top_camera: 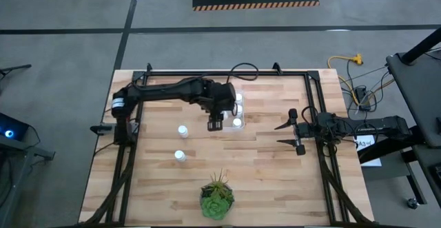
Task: Pick and place pill bottles into a basket
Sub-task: Put the white pill bottle into the transparent bin
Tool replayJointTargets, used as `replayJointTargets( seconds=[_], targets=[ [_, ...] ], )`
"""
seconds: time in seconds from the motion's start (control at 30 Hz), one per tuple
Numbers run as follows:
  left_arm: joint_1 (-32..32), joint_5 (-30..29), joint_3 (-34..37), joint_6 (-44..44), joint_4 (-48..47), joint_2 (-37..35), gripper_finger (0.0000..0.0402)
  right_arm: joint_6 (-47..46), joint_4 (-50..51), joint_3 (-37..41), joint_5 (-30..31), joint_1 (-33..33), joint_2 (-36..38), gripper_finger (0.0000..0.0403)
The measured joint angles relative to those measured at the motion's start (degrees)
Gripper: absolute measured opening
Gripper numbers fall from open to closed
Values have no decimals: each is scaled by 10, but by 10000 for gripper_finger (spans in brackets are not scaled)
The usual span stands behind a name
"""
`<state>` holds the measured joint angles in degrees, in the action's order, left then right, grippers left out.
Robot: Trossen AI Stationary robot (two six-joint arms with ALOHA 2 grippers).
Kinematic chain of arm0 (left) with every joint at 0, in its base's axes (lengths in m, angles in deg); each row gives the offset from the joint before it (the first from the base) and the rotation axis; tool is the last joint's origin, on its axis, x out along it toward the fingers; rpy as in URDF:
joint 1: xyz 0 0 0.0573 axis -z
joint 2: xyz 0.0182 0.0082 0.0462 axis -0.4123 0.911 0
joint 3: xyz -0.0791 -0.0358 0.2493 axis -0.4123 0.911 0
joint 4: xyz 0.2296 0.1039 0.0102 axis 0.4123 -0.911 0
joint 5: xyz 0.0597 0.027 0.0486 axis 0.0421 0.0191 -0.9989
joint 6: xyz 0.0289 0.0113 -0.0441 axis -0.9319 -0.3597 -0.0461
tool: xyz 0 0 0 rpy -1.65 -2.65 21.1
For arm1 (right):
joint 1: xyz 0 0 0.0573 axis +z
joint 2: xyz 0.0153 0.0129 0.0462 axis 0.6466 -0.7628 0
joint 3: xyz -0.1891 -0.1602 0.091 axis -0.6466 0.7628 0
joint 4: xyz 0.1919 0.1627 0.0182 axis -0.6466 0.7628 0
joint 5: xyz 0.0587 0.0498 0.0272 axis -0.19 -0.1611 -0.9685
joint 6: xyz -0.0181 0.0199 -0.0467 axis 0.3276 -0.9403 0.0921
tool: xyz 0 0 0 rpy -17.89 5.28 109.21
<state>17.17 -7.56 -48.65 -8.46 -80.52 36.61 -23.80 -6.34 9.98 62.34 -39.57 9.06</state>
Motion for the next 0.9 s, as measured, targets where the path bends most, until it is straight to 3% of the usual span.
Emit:
replayJointTargets(
  seconds=[0.6, 0.9],
  targets=[
    [-2, -1, -12, -16, -1, 80, 148, 0, 0, 0, 0, 0, 0, 226],
    [-2, -5, 9, -17, 10, 80, 148, 0, 0, 0, 0, 0, 0, 226]
  ],
)
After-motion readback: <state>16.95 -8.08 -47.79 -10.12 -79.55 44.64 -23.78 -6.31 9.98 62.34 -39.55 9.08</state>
